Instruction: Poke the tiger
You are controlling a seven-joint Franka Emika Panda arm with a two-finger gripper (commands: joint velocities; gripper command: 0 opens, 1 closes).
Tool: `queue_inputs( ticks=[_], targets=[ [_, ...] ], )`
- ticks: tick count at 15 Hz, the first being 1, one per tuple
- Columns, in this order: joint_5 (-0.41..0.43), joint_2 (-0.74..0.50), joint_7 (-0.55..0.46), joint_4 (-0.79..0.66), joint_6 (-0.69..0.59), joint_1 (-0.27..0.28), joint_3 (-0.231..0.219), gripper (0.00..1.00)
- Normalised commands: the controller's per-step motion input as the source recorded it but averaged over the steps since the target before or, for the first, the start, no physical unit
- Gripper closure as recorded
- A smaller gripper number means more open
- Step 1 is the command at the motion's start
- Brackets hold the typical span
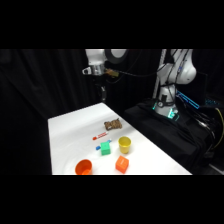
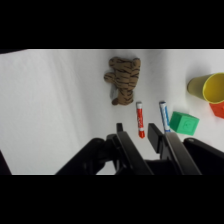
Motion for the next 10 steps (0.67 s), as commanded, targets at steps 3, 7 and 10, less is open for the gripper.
queue_inputs(
  ticks=[3,7,10],
  targets=[
    [0.049,-0.16,-0.03,0.06,-0.12,0.058,-0.023,0.06],
    [0.046,-0.21,-0.01,-0.03,-0.08,0.097,0.023,0.0],
    [0.071,-0.17,0.0,-0.05,-0.05,0.104,0.048,0.0]
  ],
)
